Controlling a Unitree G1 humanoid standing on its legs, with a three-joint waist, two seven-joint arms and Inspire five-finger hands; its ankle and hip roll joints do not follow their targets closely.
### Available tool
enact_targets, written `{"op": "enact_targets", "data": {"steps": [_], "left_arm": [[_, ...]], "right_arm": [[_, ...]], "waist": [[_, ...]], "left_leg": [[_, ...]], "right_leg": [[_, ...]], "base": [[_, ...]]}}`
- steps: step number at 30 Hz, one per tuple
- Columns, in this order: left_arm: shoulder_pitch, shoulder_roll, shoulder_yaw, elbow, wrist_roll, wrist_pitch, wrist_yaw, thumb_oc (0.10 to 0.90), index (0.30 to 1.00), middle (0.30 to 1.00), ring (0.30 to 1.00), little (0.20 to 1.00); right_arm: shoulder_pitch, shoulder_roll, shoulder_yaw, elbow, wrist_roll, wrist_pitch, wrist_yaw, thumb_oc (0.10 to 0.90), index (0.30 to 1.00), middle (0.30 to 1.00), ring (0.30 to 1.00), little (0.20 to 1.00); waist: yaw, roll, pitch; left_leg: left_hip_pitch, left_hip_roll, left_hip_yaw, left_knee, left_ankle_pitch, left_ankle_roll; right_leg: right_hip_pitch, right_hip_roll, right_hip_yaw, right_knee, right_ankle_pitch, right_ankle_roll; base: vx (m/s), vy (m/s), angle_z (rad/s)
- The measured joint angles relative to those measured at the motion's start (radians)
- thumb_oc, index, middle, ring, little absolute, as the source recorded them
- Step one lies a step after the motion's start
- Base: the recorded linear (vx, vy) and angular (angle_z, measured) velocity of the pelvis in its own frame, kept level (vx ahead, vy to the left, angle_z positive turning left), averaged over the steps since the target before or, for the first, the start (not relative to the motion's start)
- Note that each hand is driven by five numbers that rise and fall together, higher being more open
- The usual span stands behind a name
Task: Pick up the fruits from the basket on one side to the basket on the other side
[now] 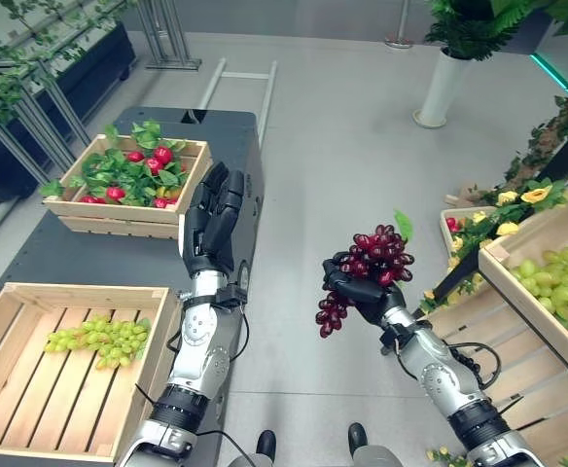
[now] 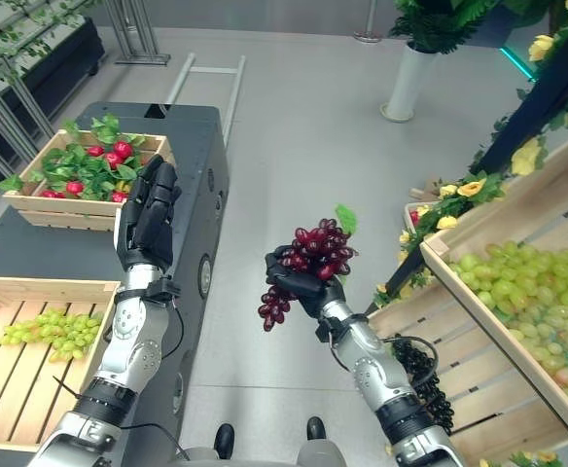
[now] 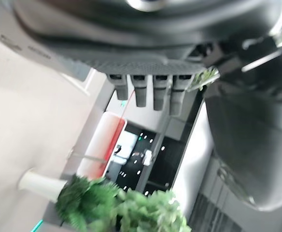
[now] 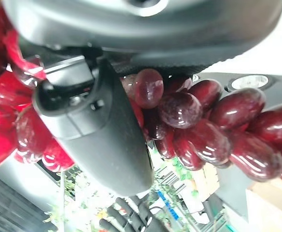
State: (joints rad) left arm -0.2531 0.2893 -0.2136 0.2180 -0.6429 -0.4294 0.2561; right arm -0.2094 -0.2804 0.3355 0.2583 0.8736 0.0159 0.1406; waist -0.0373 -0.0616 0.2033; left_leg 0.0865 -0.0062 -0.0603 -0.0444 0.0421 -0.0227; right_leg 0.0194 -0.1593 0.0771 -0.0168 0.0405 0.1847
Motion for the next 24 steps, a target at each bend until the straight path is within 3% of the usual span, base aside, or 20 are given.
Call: {"op": "enact_targets", "data": {"steps": [6,8,11,12,14,15,17,19,20,21,22,24], "left_arm": [[0.023,0.006,-0.005,0.033,0.005,0.009,-0.002,0.800,0.900,0.900,0.900,0.900],[0.058,0.015,-0.004,0.038,0.011,0.021,-0.007,0.800,0.900,0.900,0.900,0.900],[0.141,0.036,-0.005,0.079,0.014,0.064,-0.006,0.800,0.900,0.900,0.900,0.900],[0.147,0.038,-0.007,0.103,0.014,0.083,-0.005,0.800,0.900,0.900,0.900,0.900],[0.148,0.027,-0.018,0.150,0.020,0.118,-0.013,0.800,0.900,0.900,0.900,0.900],[0.155,0.009,-0.018,0.168,0.025,0.130,-0.019,0.800,0.900,0.900,0.900,0.900],[0.161,-0.003,-0.029,0.193,0.051,0.129,-0.014,0.800,0.900,0.900,0.900,0.900],[0.174,0.004,-0.038,0.230,0.052,0.140,-0.007,0.800,0.900,0.900,0.900,0.900],[0.183,0.013,-0.039,0.263,0.061,0.139,-0.005,0.800,0.900,0.900,0.900,0.900],[0.192,0.017,-0.039,0.308,0.088,0.139,0.002,0.800,0.900,0.900,0.900,0.900],[0.205,0.017,-0.050,0.345,0.113,0.139,0.009,0.800,0.900,0.900,0.900,0.900],[0.237,0.012,-0.075,0.355,0.143,0.140,0.008,0.800,0.900,0.900,0.900,0.900]], "right_arm": [[0.044,0.001,0.004,0.015,0.000,0.015,0.017,0.400,0.300,0.300,0.300,0.300],[0.074,0.000,0.003,0.023,0.000,0.027,0.025,0.400,0.300,0.300,0.300,0.300],[0.111,0.012,0.000,0.084,-0.001,0.049,0.038,0.400,0.300,0.300,0.300,0.300],[0.115,0.021,-0.001,0.105,-0.002,0.050,0.038,0.400,0.300,0.300,0.300,0.300],[0.131,0.015,-0.007,0.157,-0.002,0.049,0.038,0.400,0.300,0.300,0.300,0.300],[0.148,0.012,-0.005,0.200,-0.002,0.050,0.038,0.400,0.300,0.300,0.300,0.300],[0.148,0.012,0.002,0.254,-0.002,0.050,0.038,0.400,0.300,0.300,0.300,0.300],[0.157,0.019,0.010,0.258,-0.002,0.050,0.038,0.400,0.300,0.300,0.300,0.300],[0.157,0.030,0.020,0.258,-0.002,0.045,0.038,0.400,0.300,0.300,0.300,0.300],[0.146,0.043,0.028,0.264,-0.002,0.044,0.039,0.400,0.300,0.300,0.300,0.300],[0.144,0.050,0.028,0.267,-0.002,0.044,0.039,0.400,0.300,0.300,0.300,0.300],[0.149,0.045,0.027,0.266,-0.002,0.043,0.038,0.400,0.300,0.300,0.300,0.300]], "waist": [[-0.010,0.003,0.002],[-0.016,0.005,0.004],[0.012,0.017,0.022],[0.011,0.011,0.040],[-0.007,0.020,0.051],[-0.003,0.028,0.054],[0.036,0.052,0.066],[0.064,0.055,0.070],[0.086,0.043,0.070],[0.101,0.043,0.075],[0.099,0.054,0.077],[0.082,0.053,0.077]], "left_leg": [[0.042,-0.001,0.054,-0.018,-0.005,0.007],[0.062,0.003,0.083,-0.035,-0.009,0.009],[0.087,0.016,0.190,-0.040,-0.025,0.019],[0.092,0.010,0.207,-0.038,-0.033,0.027],[0.088,0.022,0.225,-0.041,-0.036,0.038],[0.091,0.044,0.246,-0.043,-0.025,0.037],[0.086,0.098,0.285,-0.037,-0.014,0.014],[0.082,0.117,0.283,-0.034,-0.013,-0.001],[0.084,0.117,0.313,-0.021,-0.017,-0.026],[0.082,0.124,0.319,0.007,-0.031,-0.043],[0.075,0.147,0.307,0.037,-0.039,-0.034],[0.074,0.165,0.305,0.072,-0.045,-0.026]], "right_leg": [[-0.002,-0.002,0.027,0.010,0.003,0.005],[-0.012,0.000,0.005,0.015,0.018,0.001],[-0.070,0.020,-0.132,0.020,0.106,-0.049],[-0.072,0.017,-0.150,0.015,0.120,-0.061],[-0.076,0.014,-0.148,-0.002,0.150,-0.020],[-0.085,0.016,-0.189,0.072,0.097,-0.075],[-0.120,0.019,-0.252,0.248,-0.003,-0.110],[-0.094,-0.006,-0.281,0.267,-0.050,-0.104],[-0.066,-0.032,-0.337,0.215,-0.078,-0.102],[-0.041,-0.014,-0.330,0.164,-0.074,-0.059],[-0.031,0.020,-0.300,0.146,-0.063,-0.074],[-0.022,0.034,-0.283,0.139,-0.061,-0.090]], "base": [[-0.05,0.130,-0.30],[-0.07,0.051,-0.48],[-0.15,0.048,-1.17],[-0.11,0.016,-1.04],[-0.09,-0.069,-0.36],[-0.09,-0.138,-0.17],[-0.03,-0.211,-0.26],[0.00,-0.295,-0.33],[0.04,-0.182,-0.56],[0.06,-0.160,-0.73],[0.07,-0.077,-0.65],[0.07,-0.033,-0.37]]}}
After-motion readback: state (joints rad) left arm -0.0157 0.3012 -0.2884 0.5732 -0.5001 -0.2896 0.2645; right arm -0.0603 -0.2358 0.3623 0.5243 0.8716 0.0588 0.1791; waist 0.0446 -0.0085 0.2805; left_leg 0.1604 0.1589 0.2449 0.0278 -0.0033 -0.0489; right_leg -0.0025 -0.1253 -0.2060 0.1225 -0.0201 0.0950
